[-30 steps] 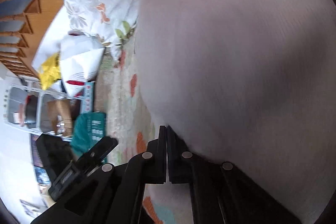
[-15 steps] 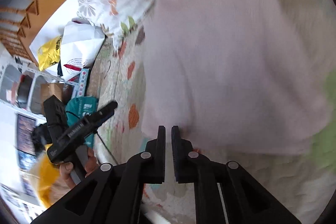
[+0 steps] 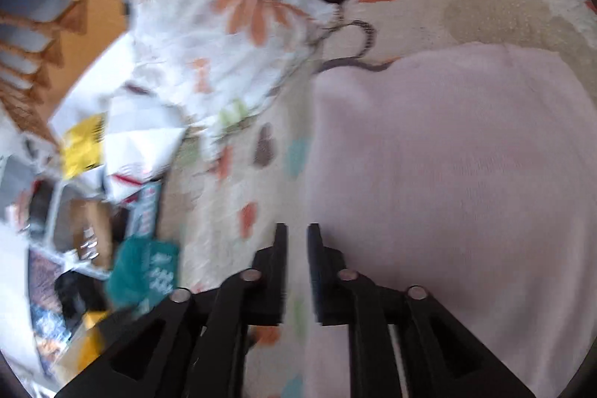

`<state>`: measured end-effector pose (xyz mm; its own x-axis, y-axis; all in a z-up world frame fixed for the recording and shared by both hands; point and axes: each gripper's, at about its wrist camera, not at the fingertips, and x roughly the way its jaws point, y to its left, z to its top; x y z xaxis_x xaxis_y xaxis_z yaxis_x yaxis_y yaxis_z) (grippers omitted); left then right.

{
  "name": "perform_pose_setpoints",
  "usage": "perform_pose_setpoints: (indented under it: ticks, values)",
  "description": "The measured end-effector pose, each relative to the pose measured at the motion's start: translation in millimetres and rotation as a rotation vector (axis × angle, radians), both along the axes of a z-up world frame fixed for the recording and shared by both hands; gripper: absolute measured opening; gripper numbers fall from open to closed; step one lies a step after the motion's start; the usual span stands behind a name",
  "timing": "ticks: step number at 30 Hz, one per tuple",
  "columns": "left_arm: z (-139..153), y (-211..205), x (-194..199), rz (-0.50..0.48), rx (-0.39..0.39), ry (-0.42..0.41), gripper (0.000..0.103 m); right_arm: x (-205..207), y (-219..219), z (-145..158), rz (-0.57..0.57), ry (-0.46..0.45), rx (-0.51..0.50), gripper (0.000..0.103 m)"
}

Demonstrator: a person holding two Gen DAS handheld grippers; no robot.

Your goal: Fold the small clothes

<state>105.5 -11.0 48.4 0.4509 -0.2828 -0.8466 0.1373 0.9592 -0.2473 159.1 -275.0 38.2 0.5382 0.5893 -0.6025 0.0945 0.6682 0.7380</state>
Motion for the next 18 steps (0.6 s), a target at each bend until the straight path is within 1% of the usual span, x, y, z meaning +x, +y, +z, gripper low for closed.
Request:
perform_pose_setpoints:
  ticks: [1, 2, 4, 5, 7, 8, 9, 10, 11, 12, 13, 15, 16, 17, 18]
  values:
    - [1, -1, -1, -0.005, 0.005, -0.008, 0.072, 13, 2, -14, -0.008, 0.038, -0.036, 0.0]
    - [3, -2, -2, -0.006, 0.018, -0.019, 0.072, 20, 1, -25, -0.025, 0.052, -0.04, 0.0]
    - [5, -3, -3, 0.001, 0.042, -0.036, 0.072, 23, -2, -29, -0.057, 0.037, -0.007, 0.0]
    - [7, -4, -4, 0.006, 0.055, -0.051, 0.072, 22, -1, -26, -0.049, 0.039, -0.021, 0.0]
    - [12, -7, -6, -0.001, 0.078, -0.085, 0.072, 18, 3, -15, -0.019, 0.046, -0.082, 0.001]
    - [14, -8, -7, -0.006, 0.092, -0.105, 0.072, 12, 2, -5, 0.002, 0.039, -0.069, 0.004]
    - [17, -11, -10, -0.009, 0.105, -0.127, 0.073, 3, -1, 3, 0.022, 0.013, -0.037, 0.007]
    - [17, -13, -11, -0.011, 0.115, -0.14, 0.074, -6, -4, 9, 0.035, -0.01, -0.029, 0.008]
    - [17, -14, -12, -0.016, 0.125, -0.147, 0.074, -17, -9, 14, 0.043, -0.025, -0.043, 0.009]
    - [16, -16, -13, -0.024, 0.134, -0.149, 0.074, -26, -15, 16, 0.043, -0.026, -0.064, 0.012]
    - [14, -17, -13, -0.03, 0.137, -0.149, 0.074, -35, -23, 14, 0.037, -0.019, -0.087, 0.012]
    - [11, -20, -15, -0.036, 0.146, -0.149, 0.074, -52, -45, 5, -0.009, 0.015, -0.127, 0.012]
    - [9, -22, -18, -0.039, 0.156, -0.156, 0.074, -61, -61, 0, -0.055, 0.042, -0.146, 0.011]
    - [7, -24, -20, -0.042, 0.165, -0.163, 0.074, -73, -80, -5, -0.104, 0.054, -0.135, 0.011]
    - [6, -27, -24, -0.047, 0.184, -0.178, 0.074, -86, -98, -8, -0.142, 0.051, -0.088, 0.011]
